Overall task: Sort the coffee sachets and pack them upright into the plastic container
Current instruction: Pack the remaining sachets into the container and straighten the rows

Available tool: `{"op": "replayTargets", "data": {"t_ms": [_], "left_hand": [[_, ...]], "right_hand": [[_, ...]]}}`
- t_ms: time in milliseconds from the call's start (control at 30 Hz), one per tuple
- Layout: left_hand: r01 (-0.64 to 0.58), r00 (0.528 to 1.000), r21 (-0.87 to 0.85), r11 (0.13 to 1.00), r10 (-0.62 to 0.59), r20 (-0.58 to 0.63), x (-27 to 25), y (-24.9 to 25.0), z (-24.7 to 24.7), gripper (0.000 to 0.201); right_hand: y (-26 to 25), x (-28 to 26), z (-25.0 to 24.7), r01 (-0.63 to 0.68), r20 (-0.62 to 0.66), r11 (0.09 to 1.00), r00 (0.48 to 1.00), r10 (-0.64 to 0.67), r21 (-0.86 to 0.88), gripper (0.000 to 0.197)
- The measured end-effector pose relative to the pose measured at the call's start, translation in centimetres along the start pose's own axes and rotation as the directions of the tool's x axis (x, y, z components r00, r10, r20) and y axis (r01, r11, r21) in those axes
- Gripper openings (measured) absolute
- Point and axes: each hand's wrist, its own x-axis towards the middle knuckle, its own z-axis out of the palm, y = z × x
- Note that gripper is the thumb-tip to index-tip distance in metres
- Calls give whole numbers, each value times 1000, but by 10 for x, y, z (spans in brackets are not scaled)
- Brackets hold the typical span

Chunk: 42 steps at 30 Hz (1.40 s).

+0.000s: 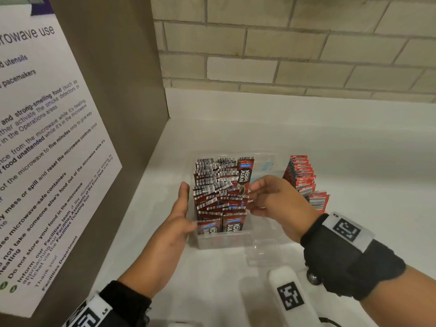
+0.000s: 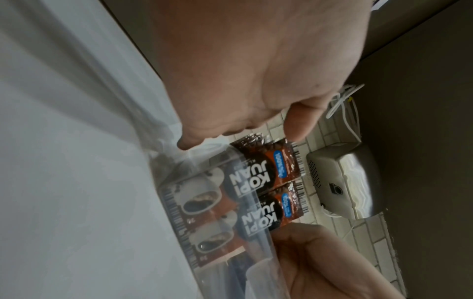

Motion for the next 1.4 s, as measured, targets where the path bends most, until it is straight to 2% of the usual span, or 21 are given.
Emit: {"op": "replayTargets", "data": {"t_ms": [67, 100, 133, 233, 400, 567, 733, 833, 1000, 1067, 1100, 1167, 1200, 1300, 1367, 1400], "left_hand": [[-26, 999, -79, 997, 23, -36, 3, 0, 2, 81], [-30, 999, -79, 996, 27, -45, 5, -1, 2, 66], [-25, 999, -64, 998, 22, -44, 5, 0, 4, 60], [-17, 1000, 3, 1000, 17, -5, 7, 0, 10, 71], [-36, 999, 131, 991, 31, 39, 13, 5, 20, 62], [-43, 999, 92, 995, 40, 36, 14, 14, 24, 50], [-32, 999, 45, 998, 31, 20, 15, 10, 18, 76], [-19, 1000, 44, 999, 18, 25, 16, 9, 17, 78], [-49, 997, 56, 997, 52, -48, 12, 14, 13, 79], [-112, 986, 28, 993, 115, -118, 10, 13, 6, 74], [-163, 974, 27, 986, 165, -153, 8, 15, 6, 66], [-283, 929, 35, 958, 284, -238, 5, 18, 5, 34], [-353, 894, 52, 934, 353, -276, 3, 20, 7, 32], [-515, 794, 116, 849, 524, -309, -6, 29, 20, 44], [-560, 784, 102, 822, 566, -256, -12, 33, 32, 42], [-547, 806, 79, 834, 549, -221, -15, 34, 40, 41]], "right_hand": [[-1, 0, 1, -93, 13, 971, 996, 92, 219, 13], [-2, -1, 3, -132, 44, 946, 991, 125, 295, 16], [-2, -2, 5, -166, 78, 926, 986, 148, 339, 22], [-5, -8, 14, -190, 187, 906, 974, 126, 379, 45], [-11, -11, 30, -184, 323, 874, 946, 32, 450, 59], [-11, -12, 33, -174, 368, 872, 930, -8, 457, 59], [-13, -13, 31, -146, 367, 879, 930, -35, 453, 61], [-15, -16, 32, -136, 373, 891, 927, -40, 433, 62], [-14, -20, 26, -101, 275, 915, 961, -11, 390, 63], [-13, -27, 23, -70, 236, 927, 972, -21, 368, 57], [-14, -32, 22, -48, 203, 929, 979, -29, 368, 49], [-16, -43, 21, 32, 101, 935, 992, -72, 354, 33], [-15, -46, 20, 100, 41, 942, 992, -119, 319, 28], [-10, -54, 10, 281, -102, 952, 957, -270, 124, 21], [-8, -59, -7, 397, -168, 916, 900, -401, -58, 29], [-8, -61, -19, 451, -182, 873, 857, -482, -187, 33]]}}
